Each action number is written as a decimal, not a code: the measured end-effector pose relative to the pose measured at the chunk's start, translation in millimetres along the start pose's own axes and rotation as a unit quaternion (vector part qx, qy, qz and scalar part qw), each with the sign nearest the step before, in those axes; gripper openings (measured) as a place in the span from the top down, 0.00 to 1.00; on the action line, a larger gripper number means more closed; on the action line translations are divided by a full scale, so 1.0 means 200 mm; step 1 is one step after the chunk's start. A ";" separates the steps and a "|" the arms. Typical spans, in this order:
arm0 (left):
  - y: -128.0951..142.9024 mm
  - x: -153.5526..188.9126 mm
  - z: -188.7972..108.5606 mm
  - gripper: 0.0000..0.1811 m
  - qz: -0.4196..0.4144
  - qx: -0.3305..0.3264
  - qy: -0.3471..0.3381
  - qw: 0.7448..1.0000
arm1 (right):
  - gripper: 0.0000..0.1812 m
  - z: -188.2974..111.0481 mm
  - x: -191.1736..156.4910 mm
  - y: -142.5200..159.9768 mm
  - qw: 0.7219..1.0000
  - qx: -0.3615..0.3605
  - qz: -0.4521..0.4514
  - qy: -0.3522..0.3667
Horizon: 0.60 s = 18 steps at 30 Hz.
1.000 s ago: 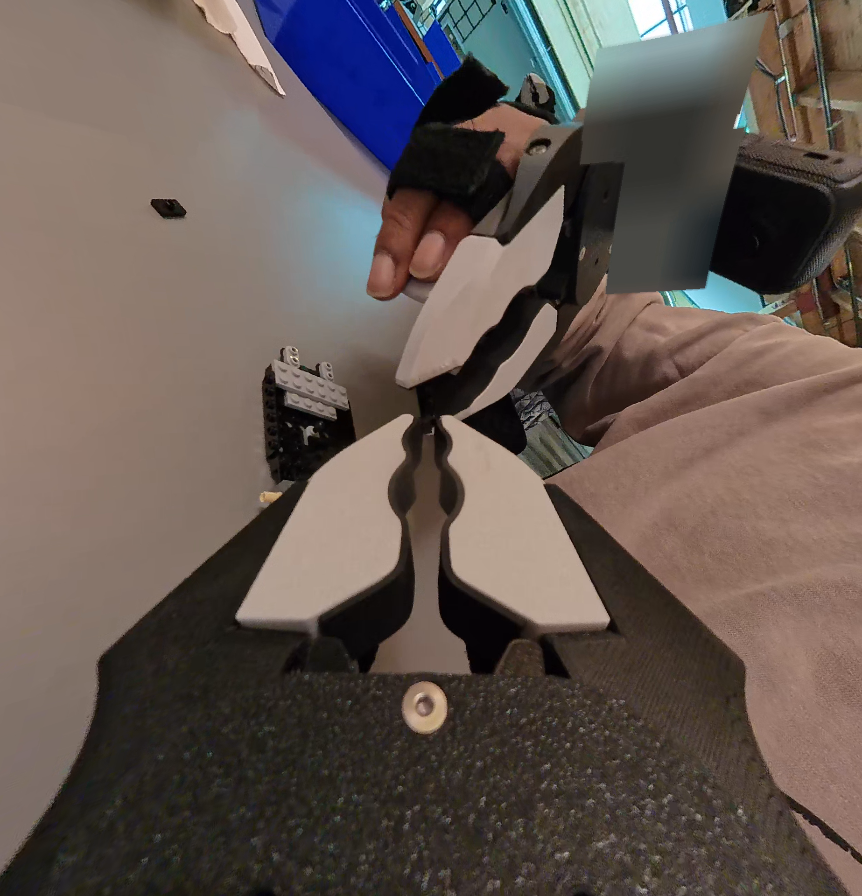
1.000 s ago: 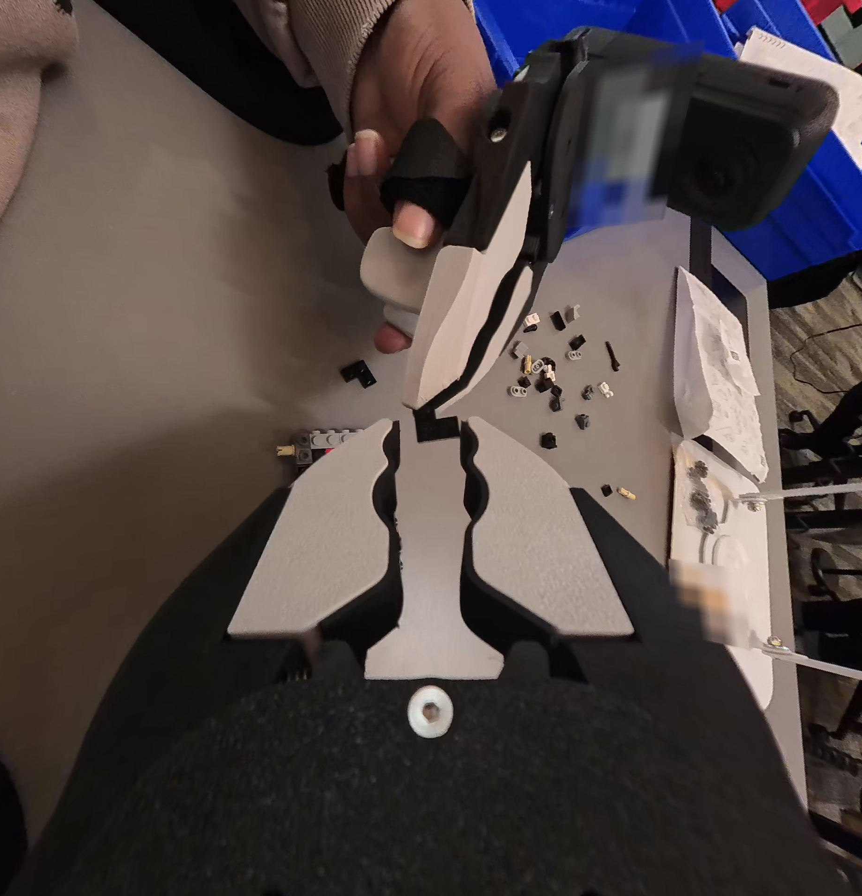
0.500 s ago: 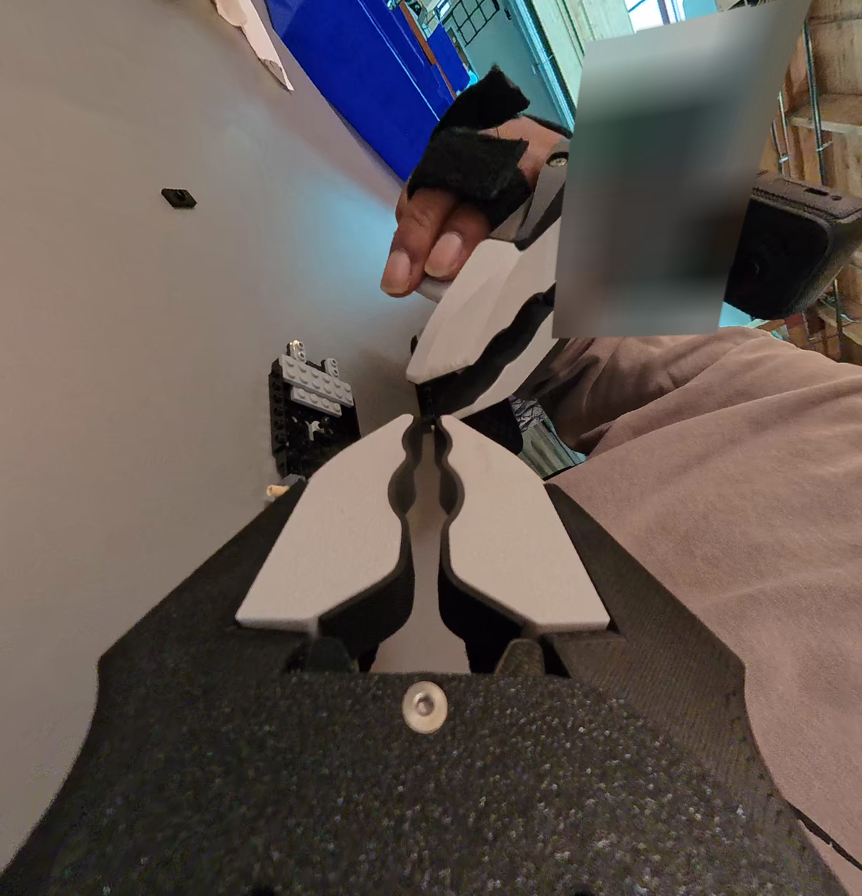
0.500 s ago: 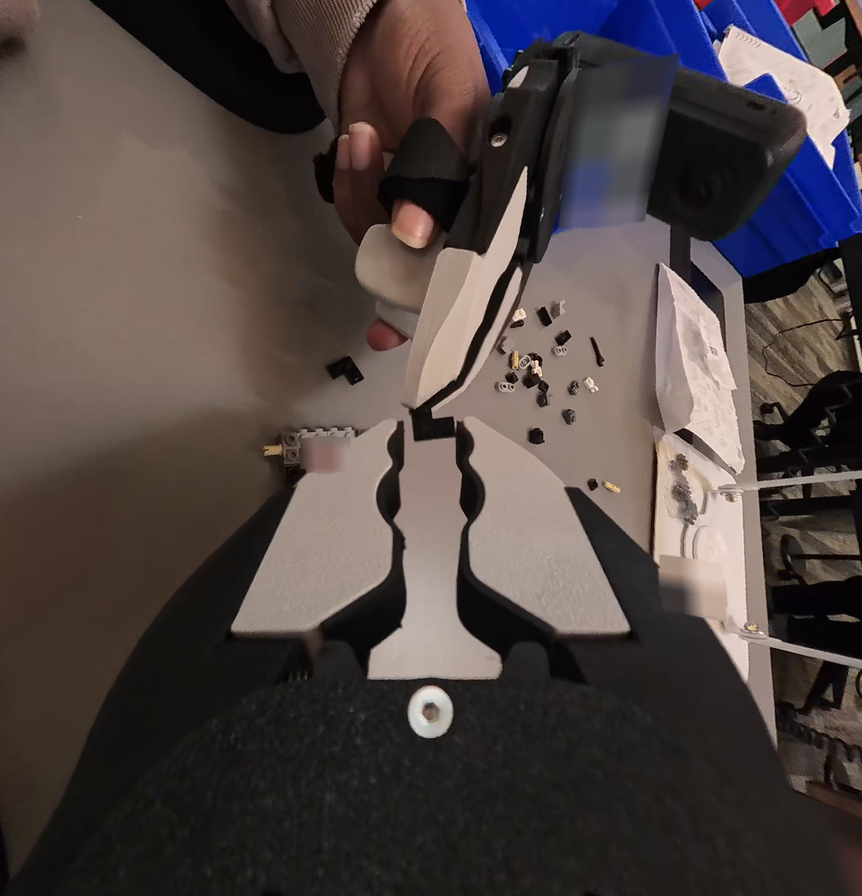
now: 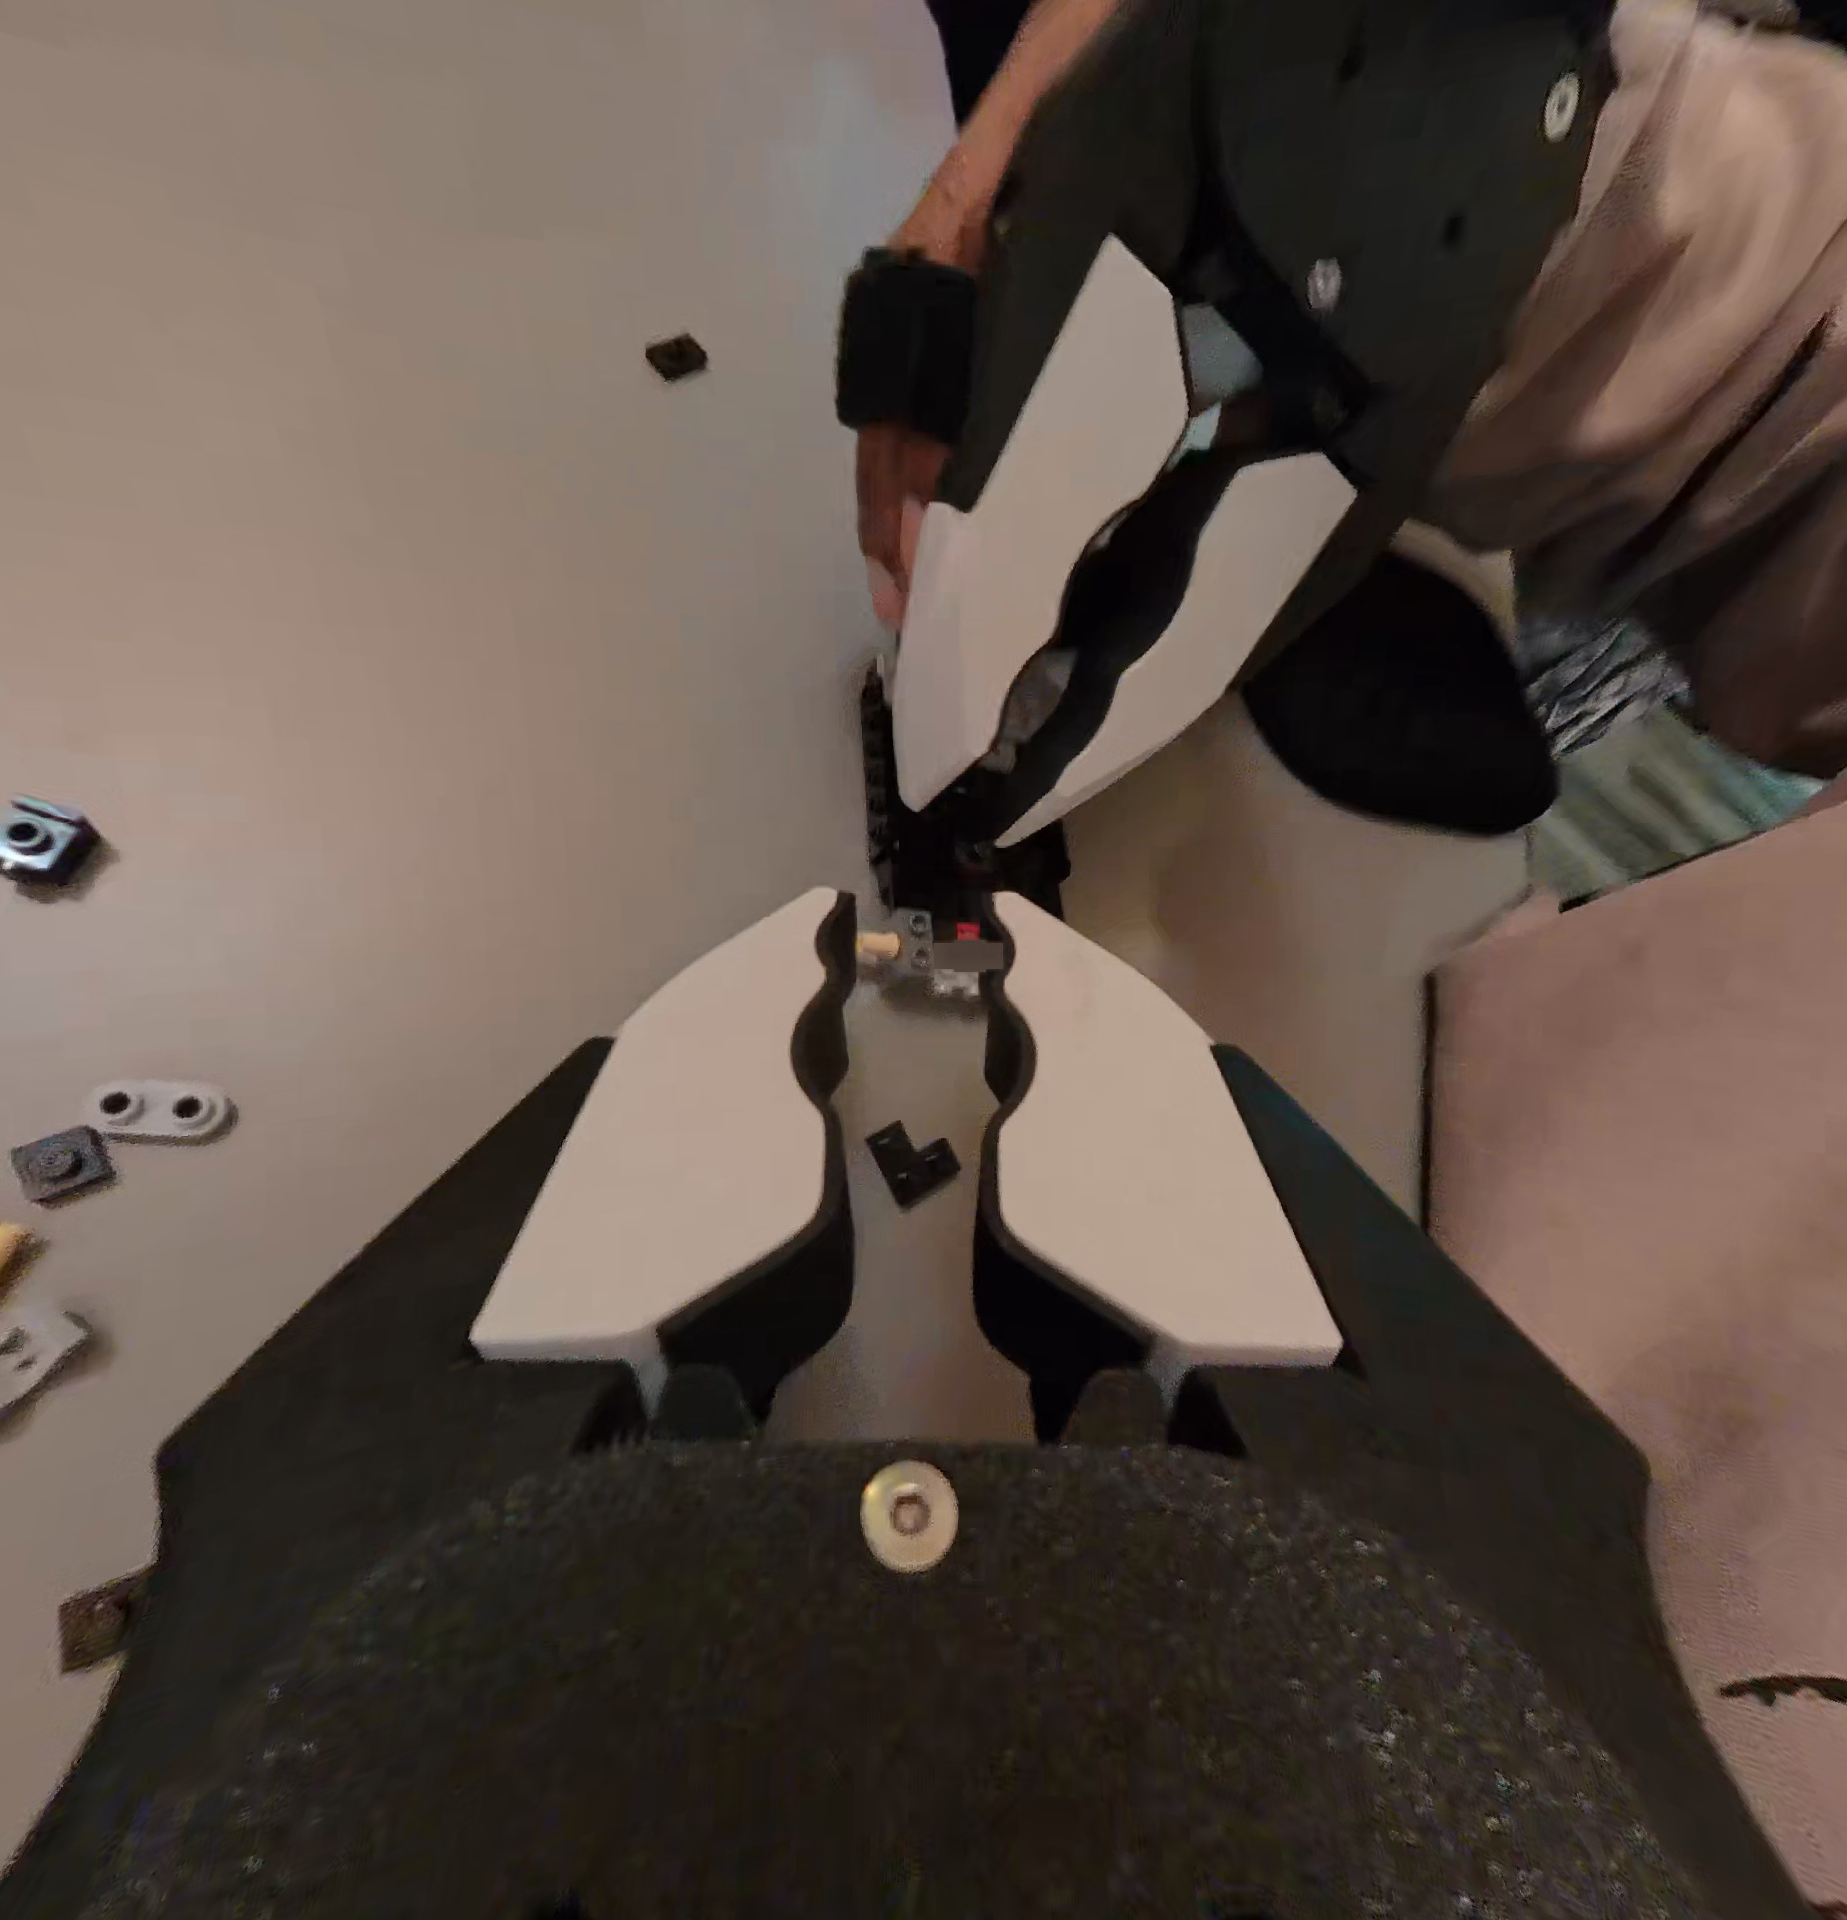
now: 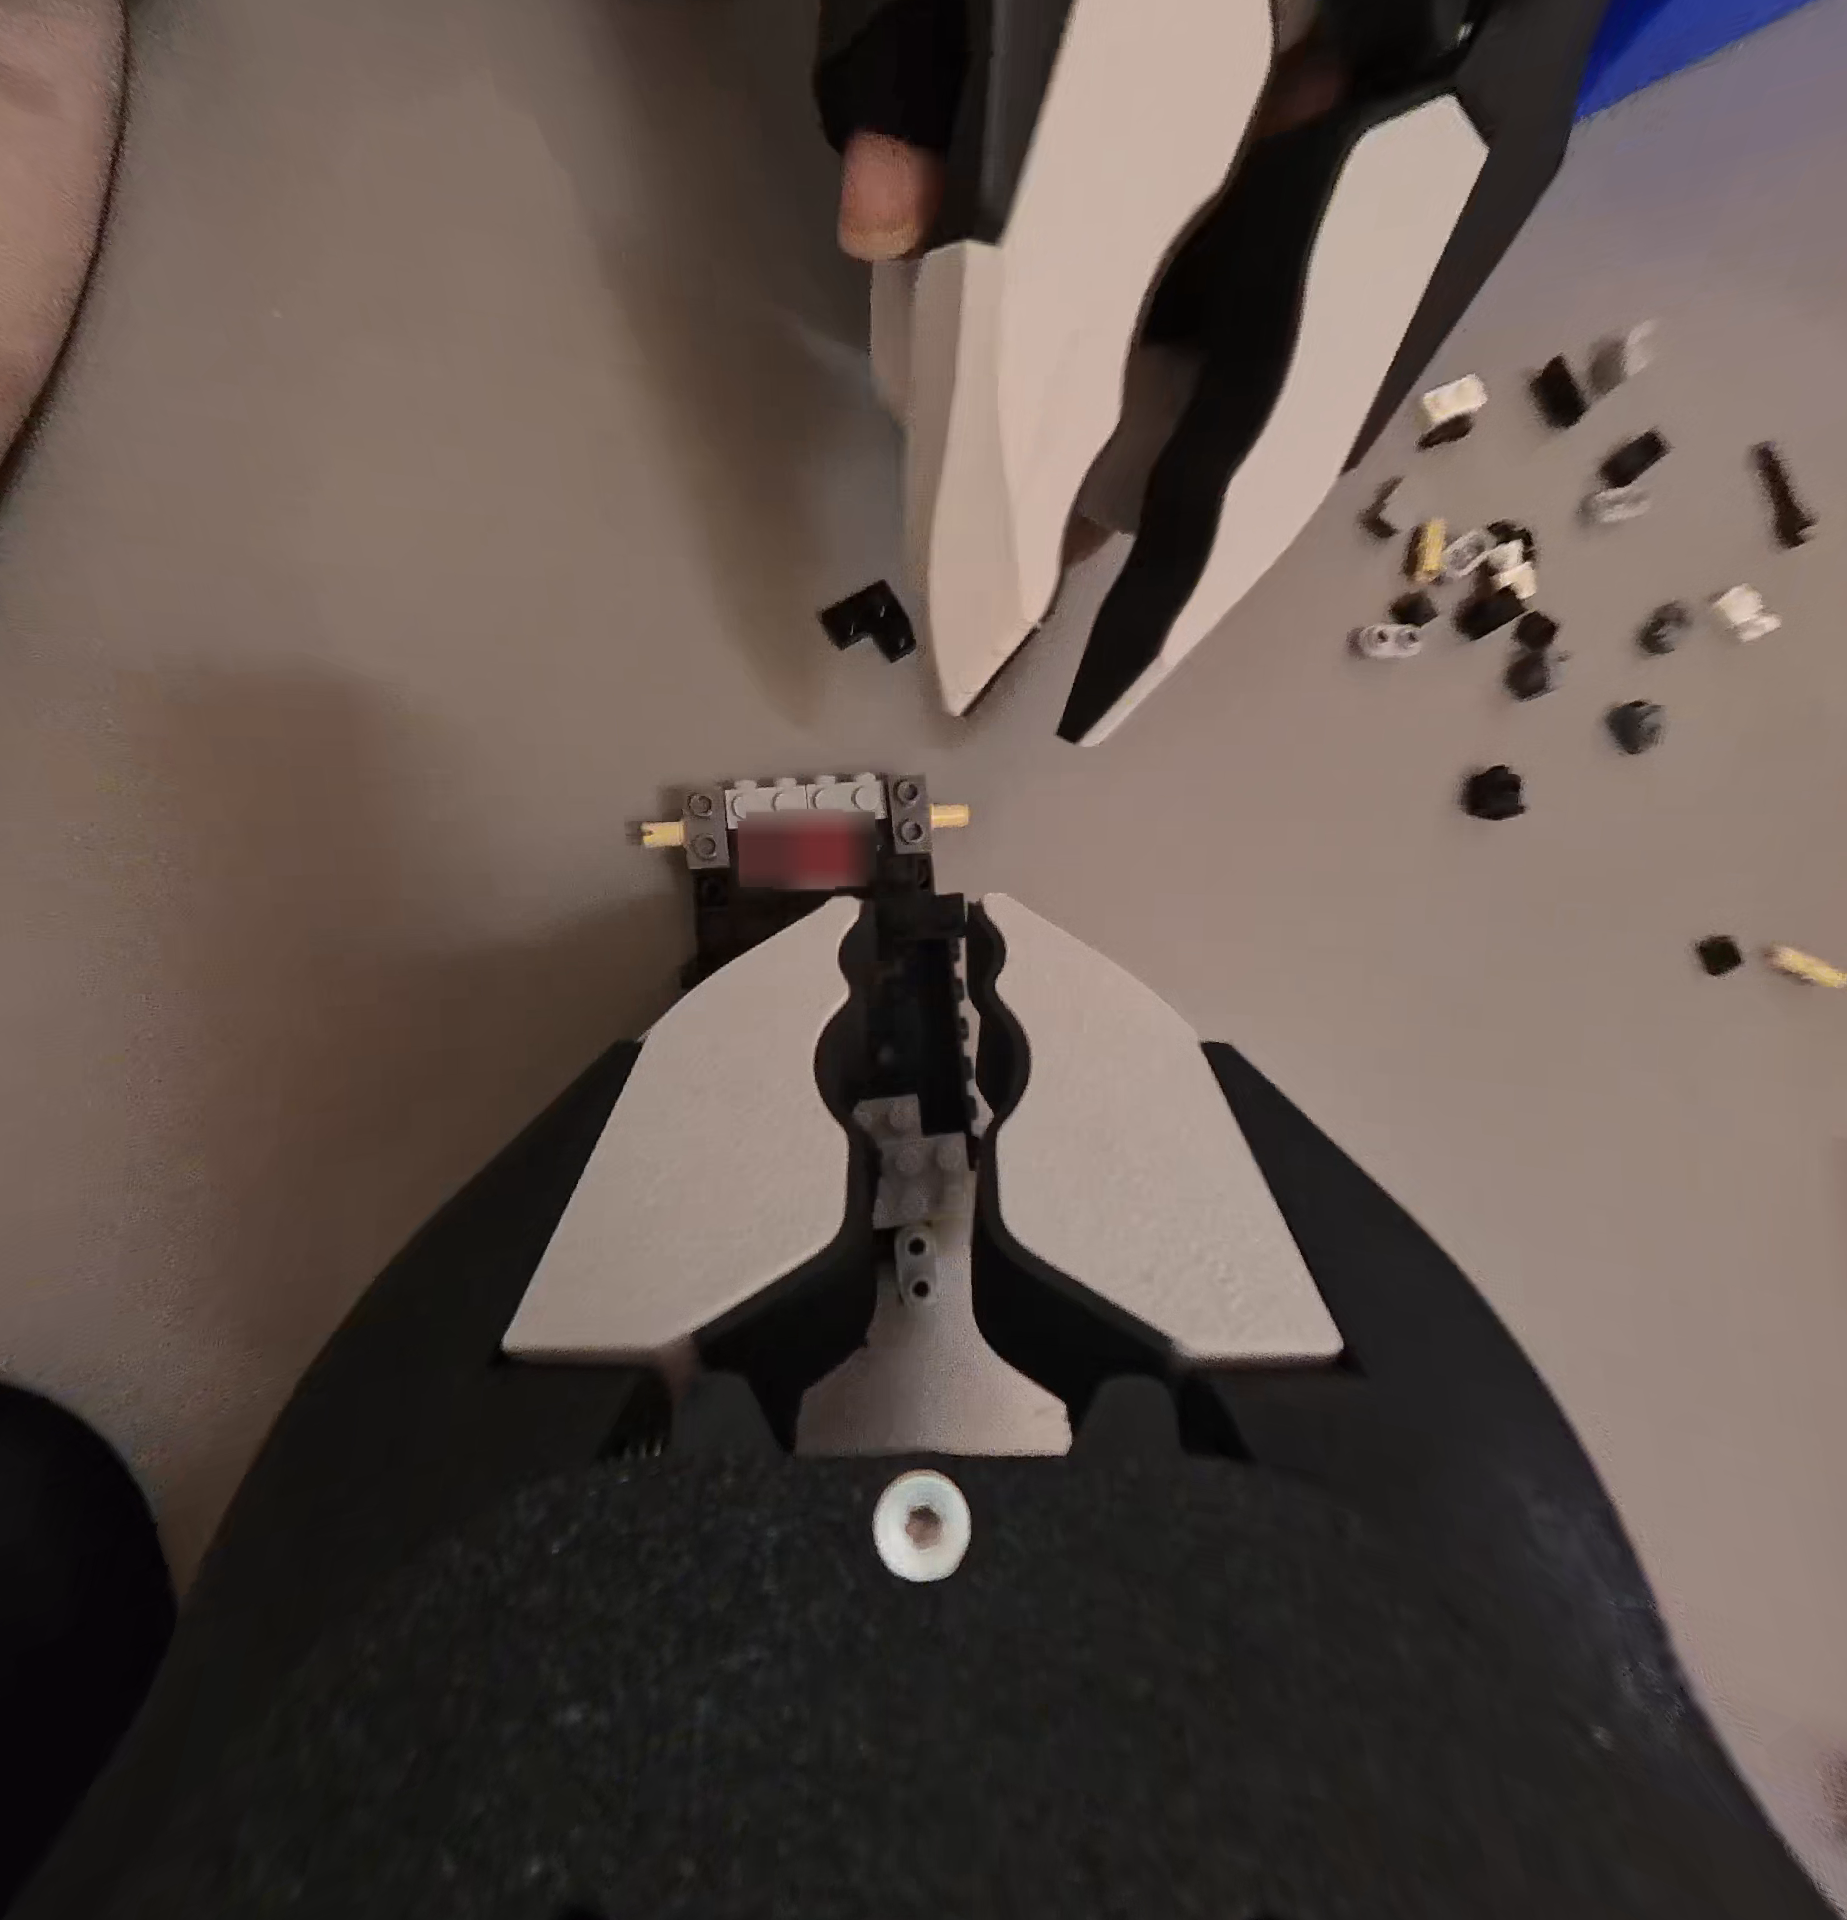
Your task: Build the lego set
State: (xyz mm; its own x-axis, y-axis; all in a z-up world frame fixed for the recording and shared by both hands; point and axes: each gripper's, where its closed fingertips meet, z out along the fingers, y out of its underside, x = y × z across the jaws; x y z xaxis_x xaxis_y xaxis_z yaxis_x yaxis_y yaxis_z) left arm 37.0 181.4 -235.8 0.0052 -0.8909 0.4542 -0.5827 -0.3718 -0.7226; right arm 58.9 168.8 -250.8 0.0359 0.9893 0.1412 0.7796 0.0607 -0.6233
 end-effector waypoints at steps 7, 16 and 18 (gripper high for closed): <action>0.05 -0.01 0.03 0.89 0.021 -0.028 -0.012 0.999 | 0.91 0.06 -0.02 0.03 0.998 -0.032 0.006 -0.055; 0.04 0.00 0.02 0.90 0.015 -0.021 -0.002 1.000 | 0.91 0.06 -0.03 0.03 0.996 -0.038 0.022 -0.075; 0.04 0.00 0.03 0.90 0.016 -0.021 0.000 1.000 | 0.91 0.07 -0.03 0.03 0.996 -0.037 0.029 -0.079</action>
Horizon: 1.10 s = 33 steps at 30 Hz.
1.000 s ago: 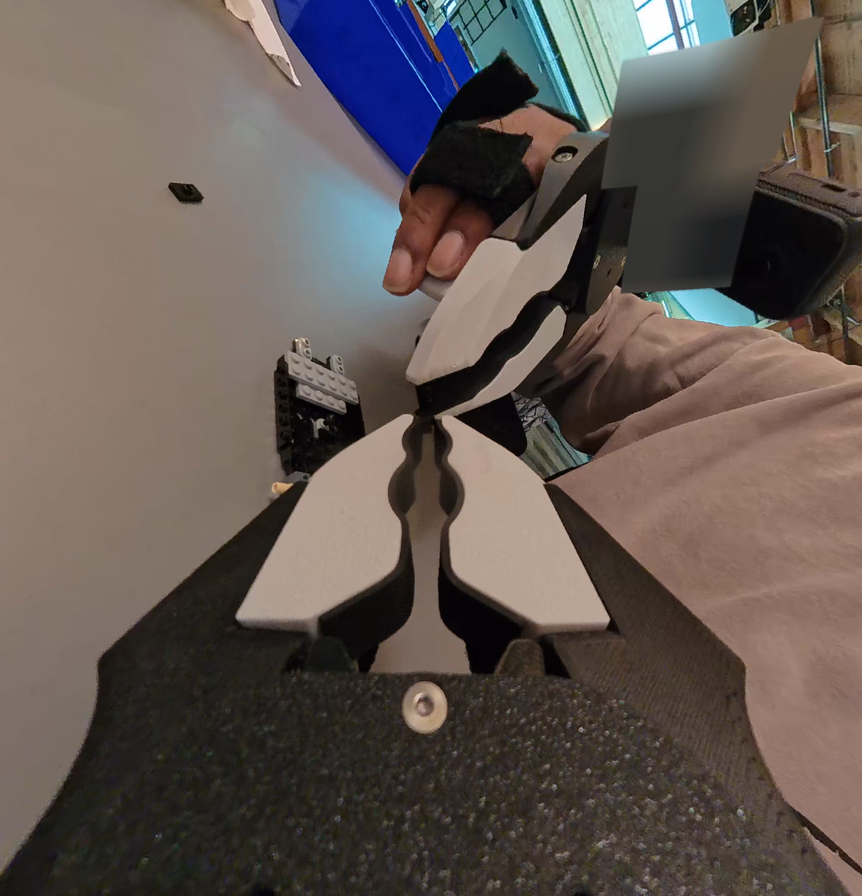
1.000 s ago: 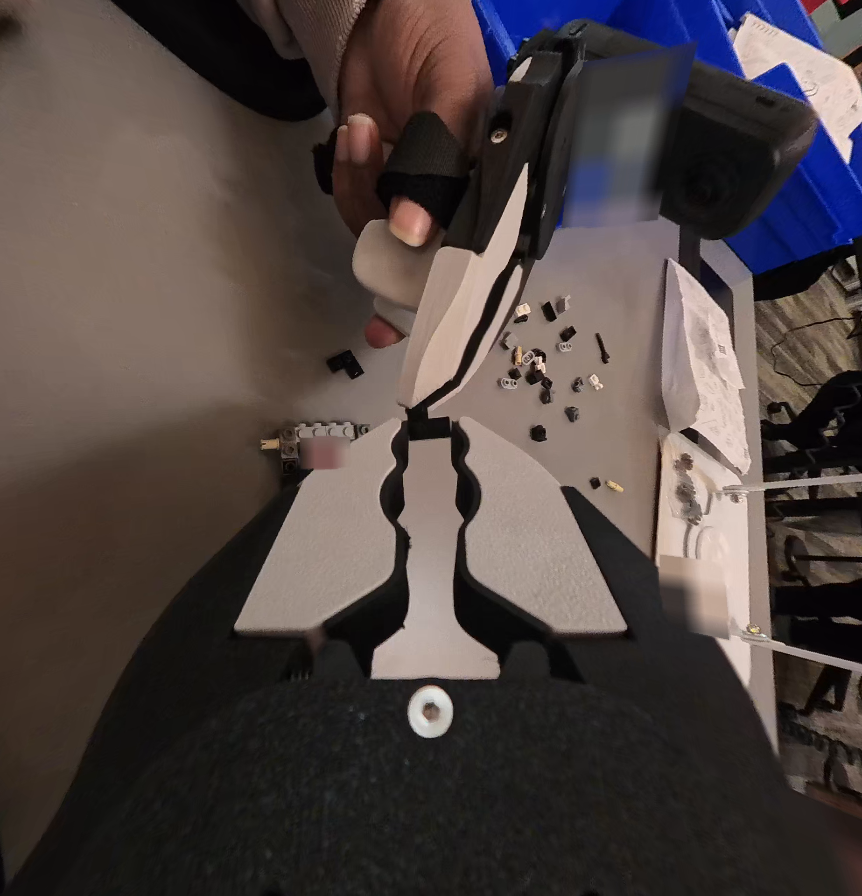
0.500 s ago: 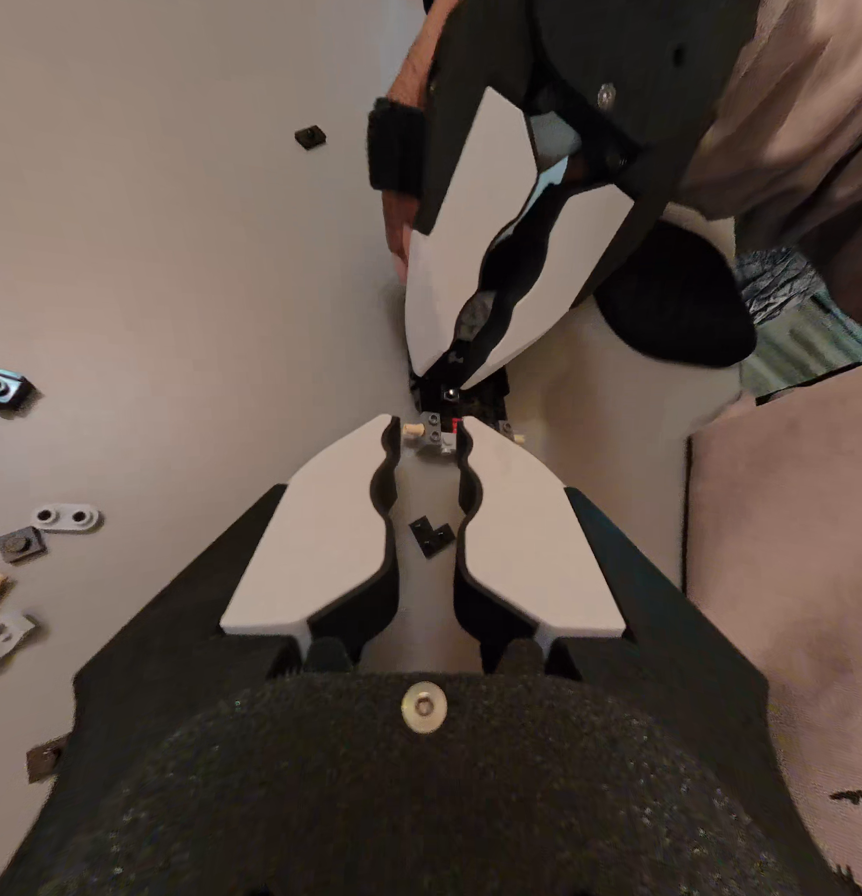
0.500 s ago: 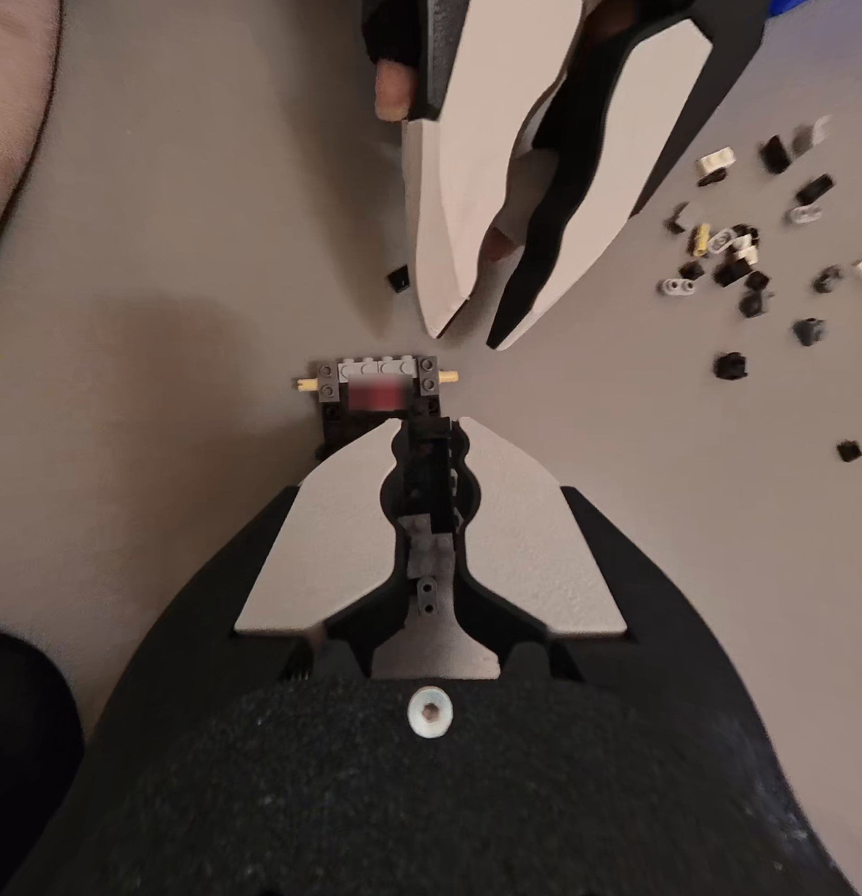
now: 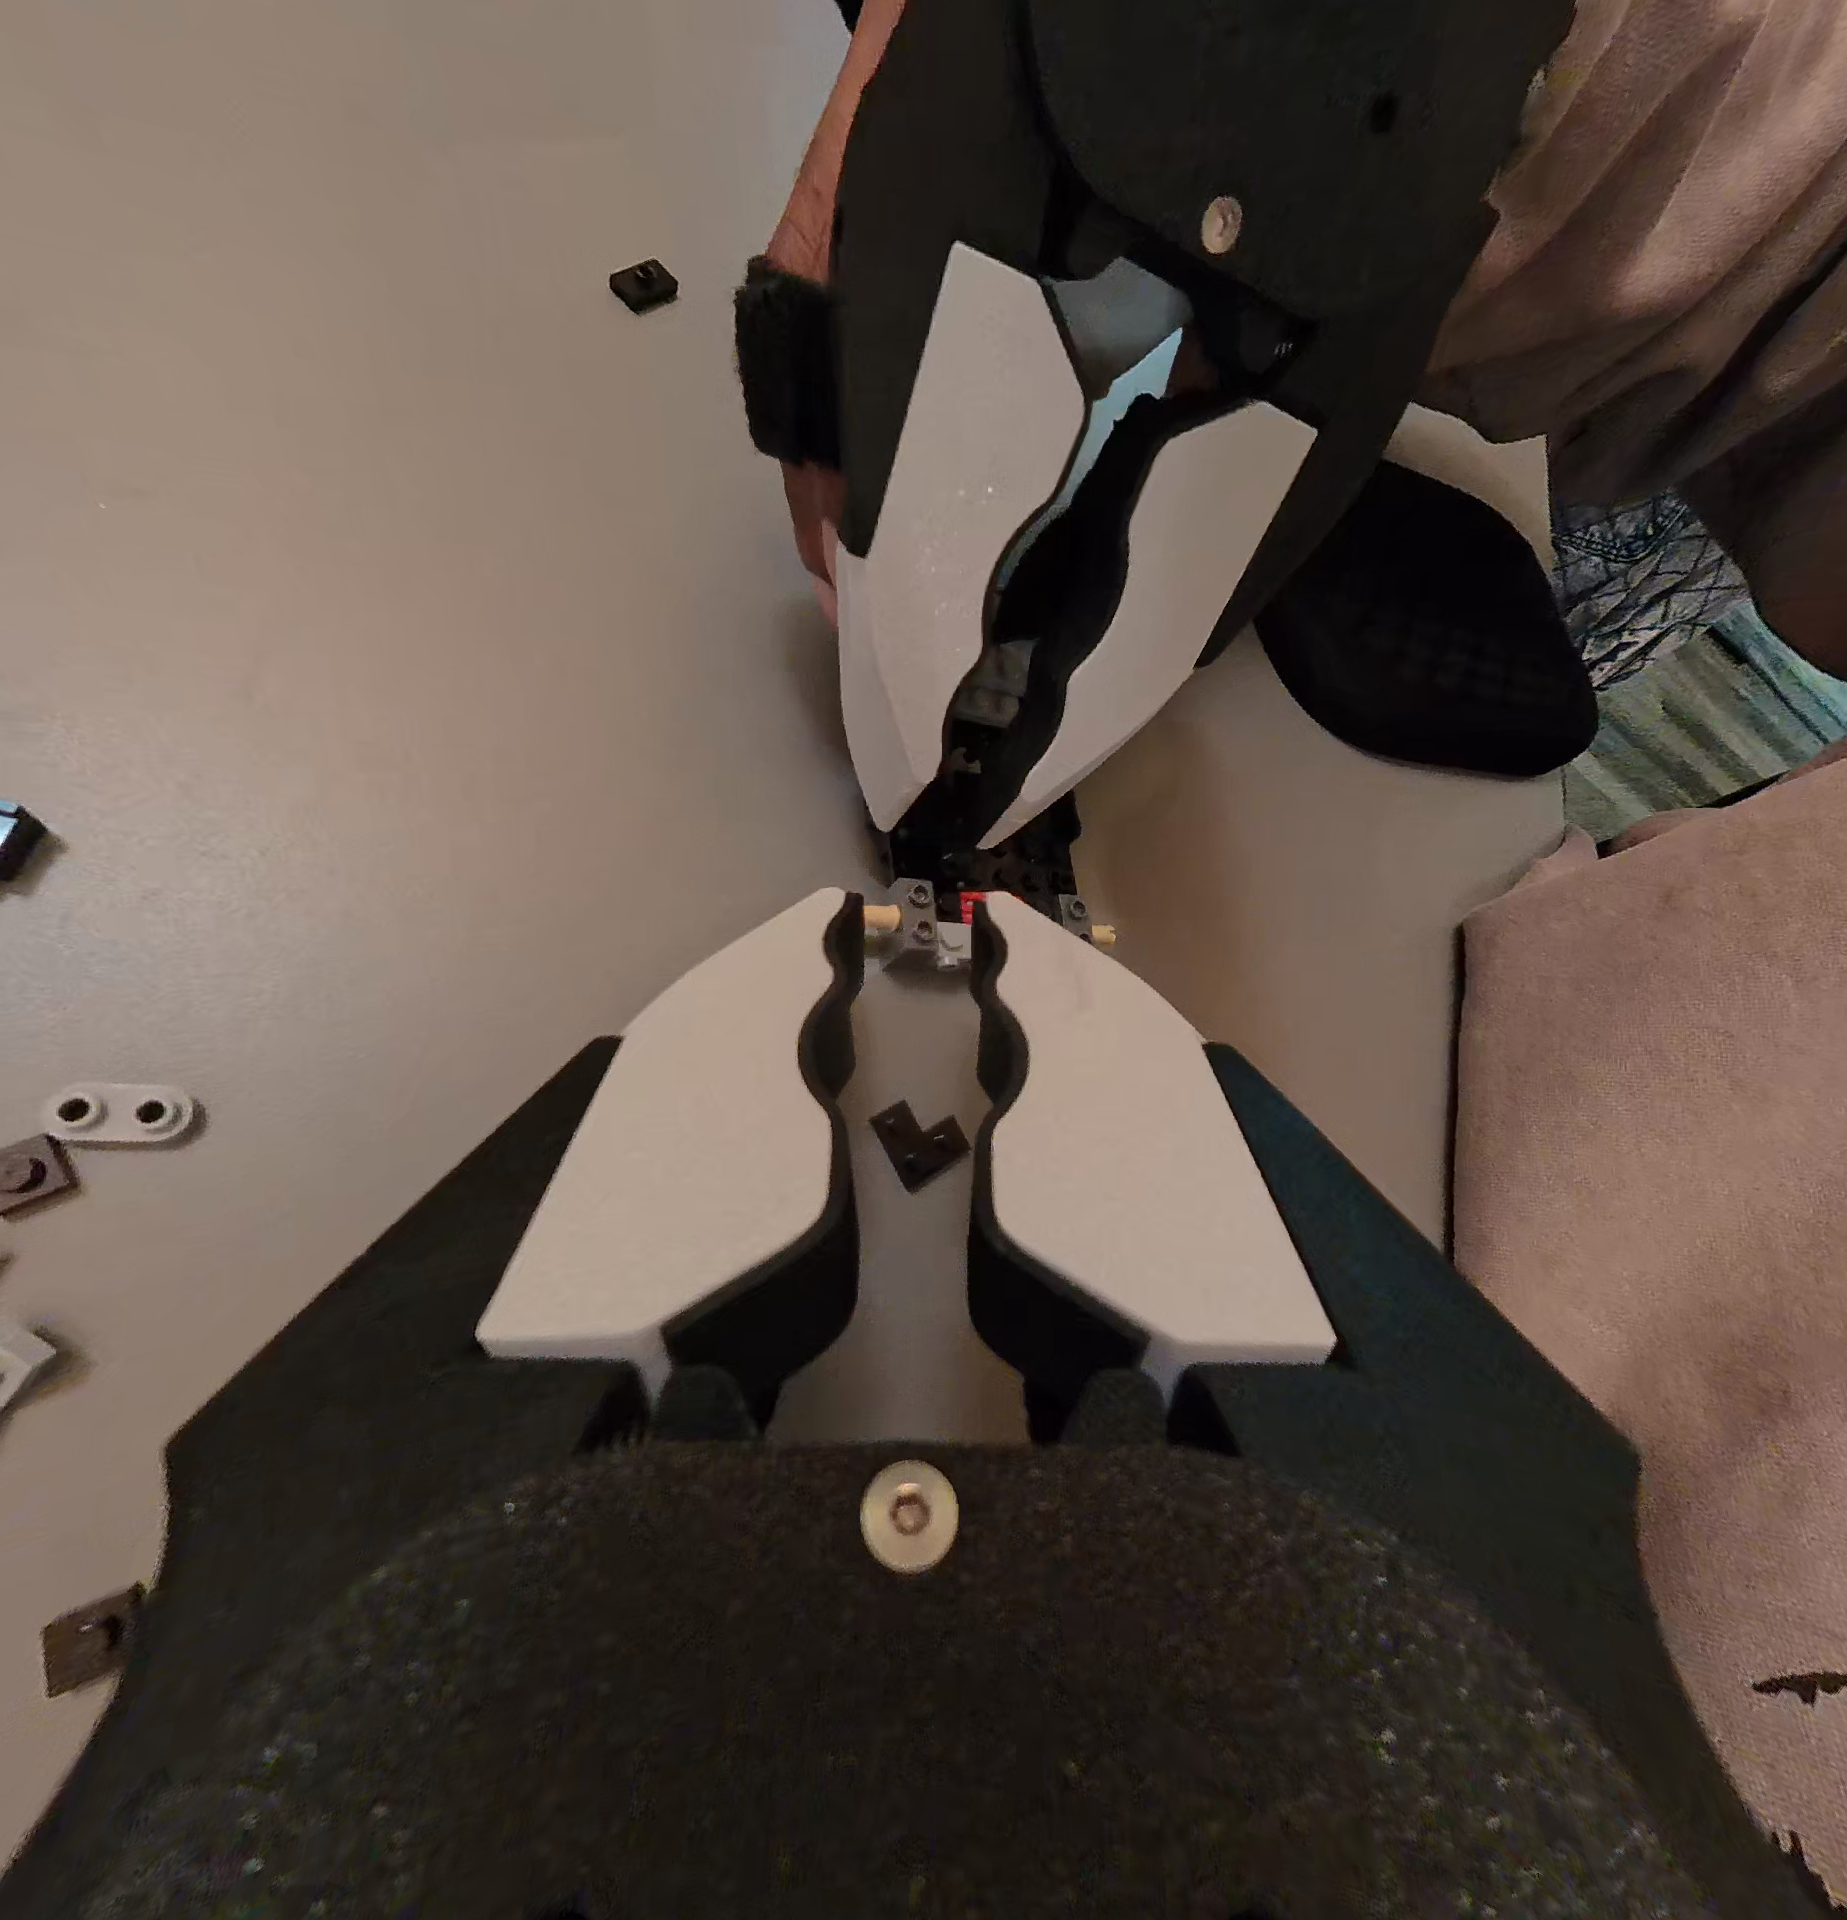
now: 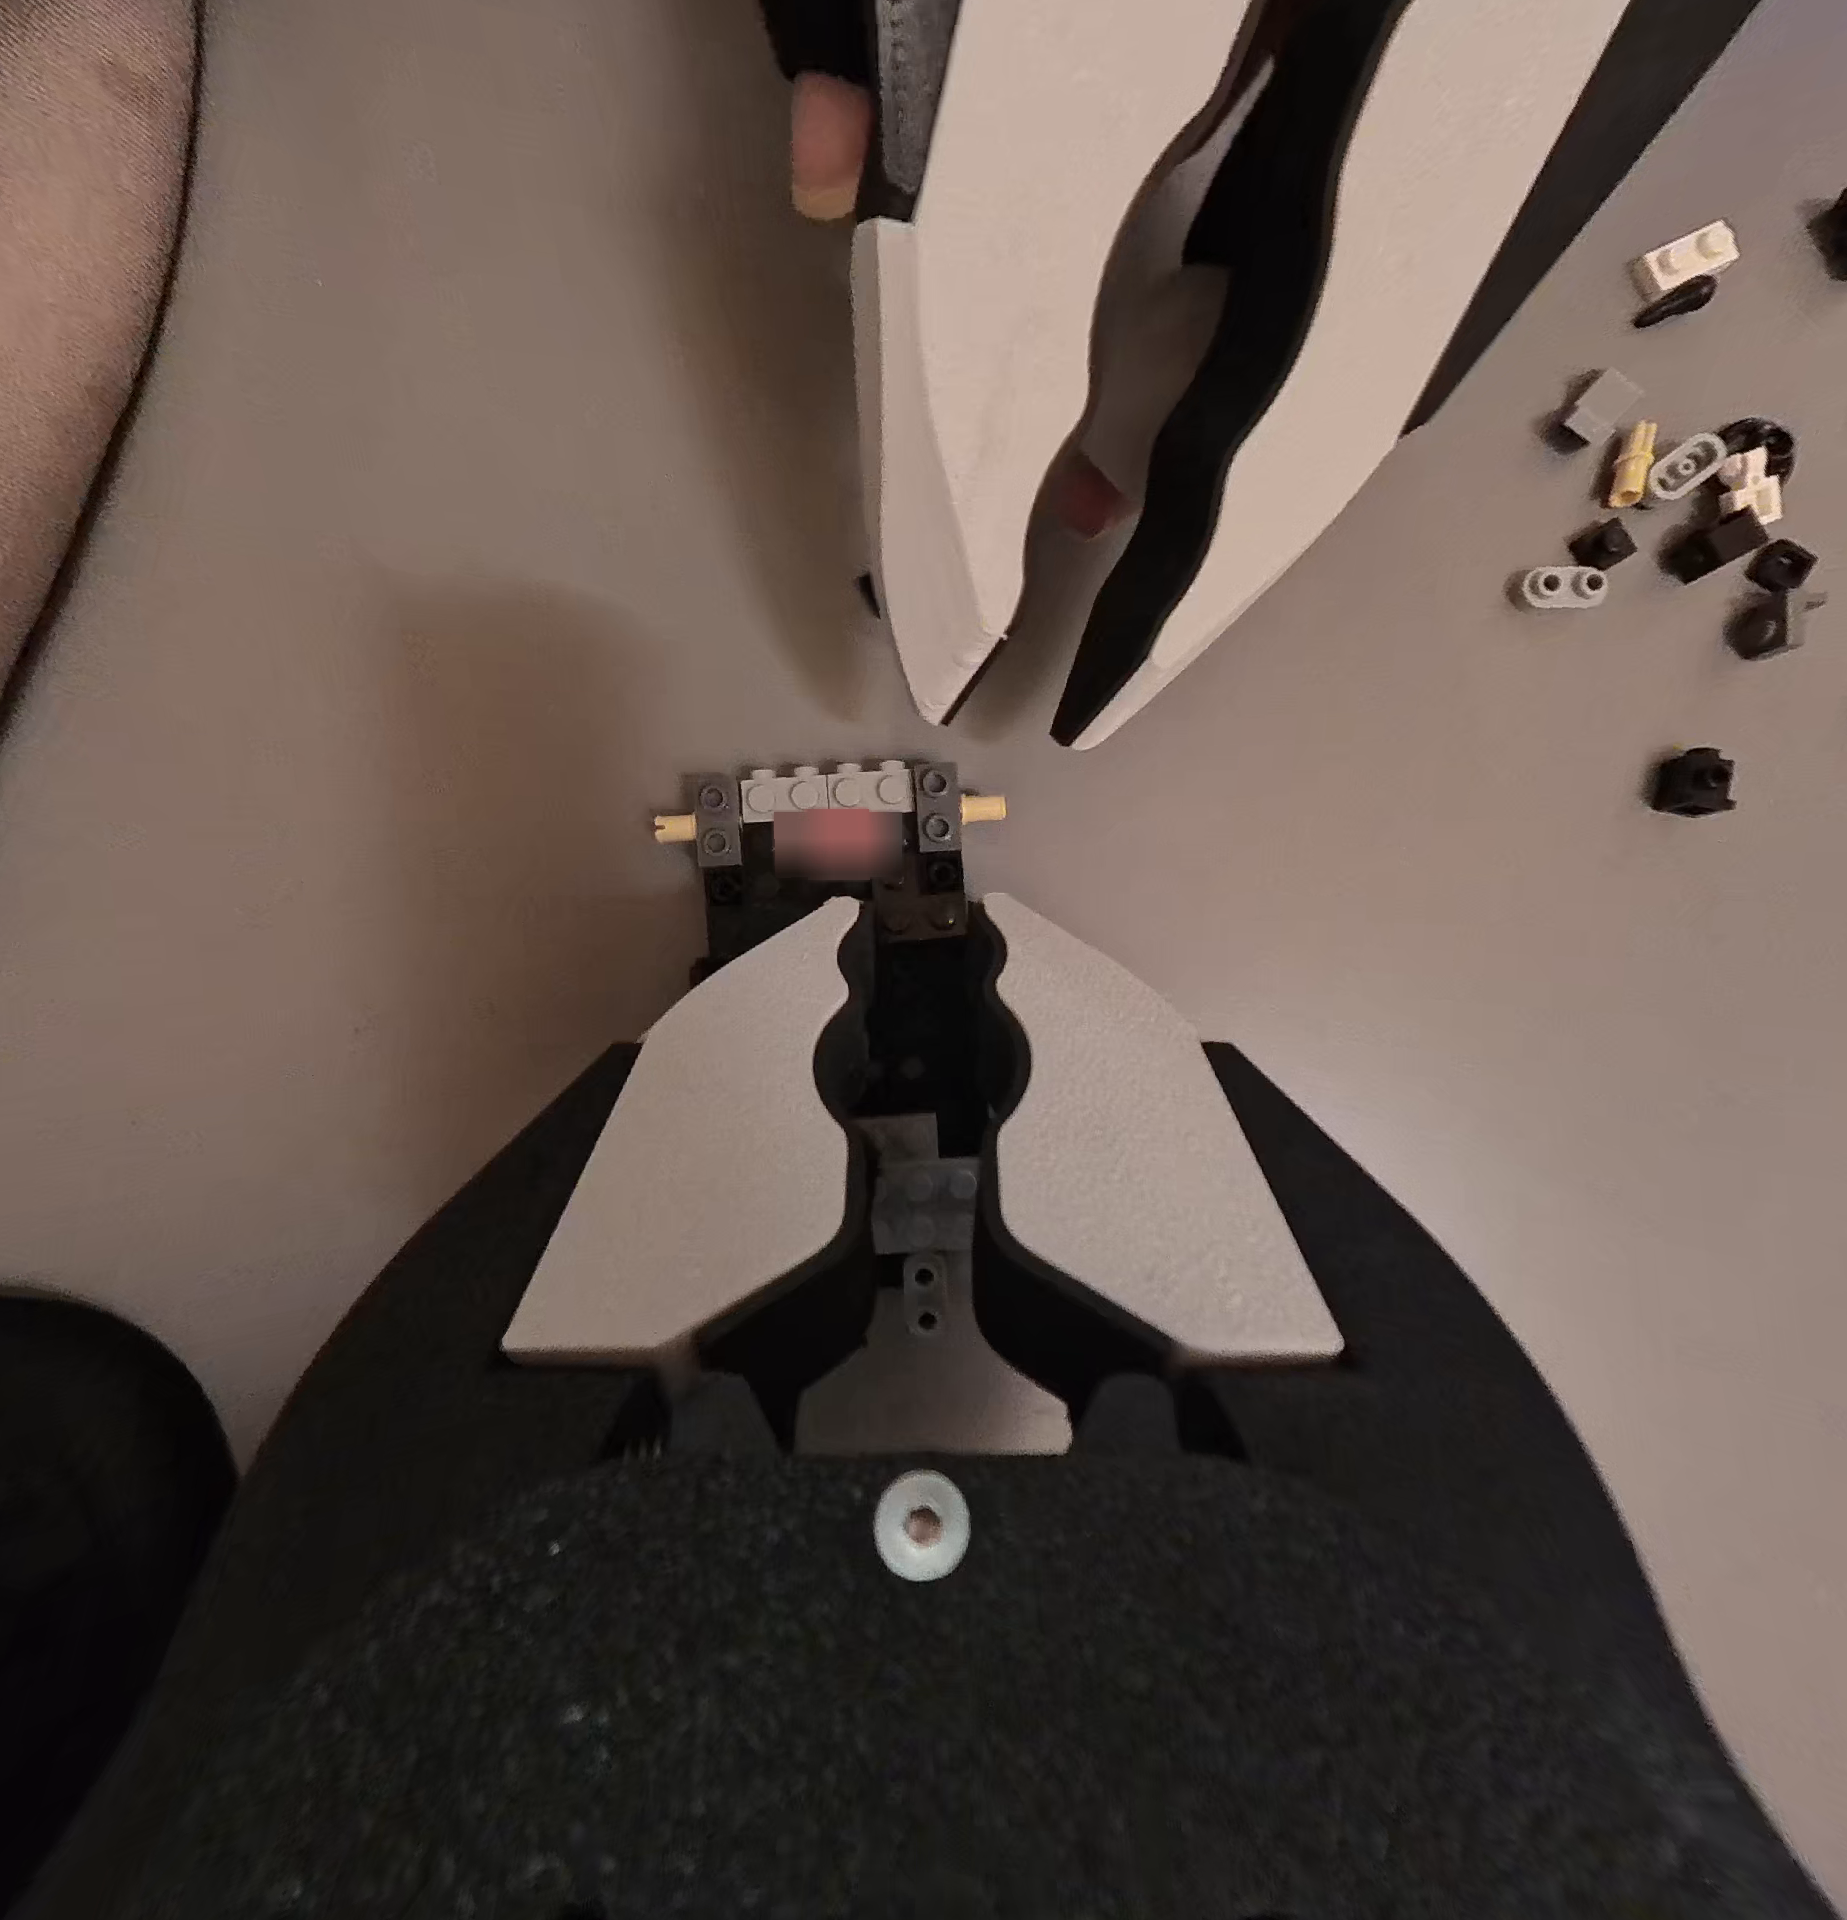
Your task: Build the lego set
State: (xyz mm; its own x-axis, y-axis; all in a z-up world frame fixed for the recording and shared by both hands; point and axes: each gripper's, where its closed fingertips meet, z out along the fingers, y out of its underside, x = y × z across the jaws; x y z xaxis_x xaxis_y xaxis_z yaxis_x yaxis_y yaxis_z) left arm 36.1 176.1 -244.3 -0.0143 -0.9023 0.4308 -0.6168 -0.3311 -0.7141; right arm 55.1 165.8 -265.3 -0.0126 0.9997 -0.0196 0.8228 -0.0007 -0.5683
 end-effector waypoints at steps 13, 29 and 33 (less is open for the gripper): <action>0.05 0.00 0.02 0.90 0.019 -0.028 -0.009 0.999 | 0.91 -0.06 0.01 -0.01 0.999 0.033 0.030 -0.014; 0.10 0.00 0.08 0.91 0.064 -0.063 -0.036 0.995 | 0.93 -0.01 -0.01 -0.01 0.999 0.012 0.024 -0.037; 0.10 0.00 0.08 0.91 0.065 -0.063 -0.037 0.995 | 0.93 -0.01 -0.01 -0.01 0.999 0.011 0.024 -0.036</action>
State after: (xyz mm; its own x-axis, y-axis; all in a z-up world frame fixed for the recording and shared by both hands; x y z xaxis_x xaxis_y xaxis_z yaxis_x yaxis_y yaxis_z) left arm 36.2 164.6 -267.3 -0.0455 -0.9543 0.2953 -0.7073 -0.1780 -0.6841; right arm 53.9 163.7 -262.6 -0.0148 0.9943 -0.1060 0.8113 -0.0500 -0.5825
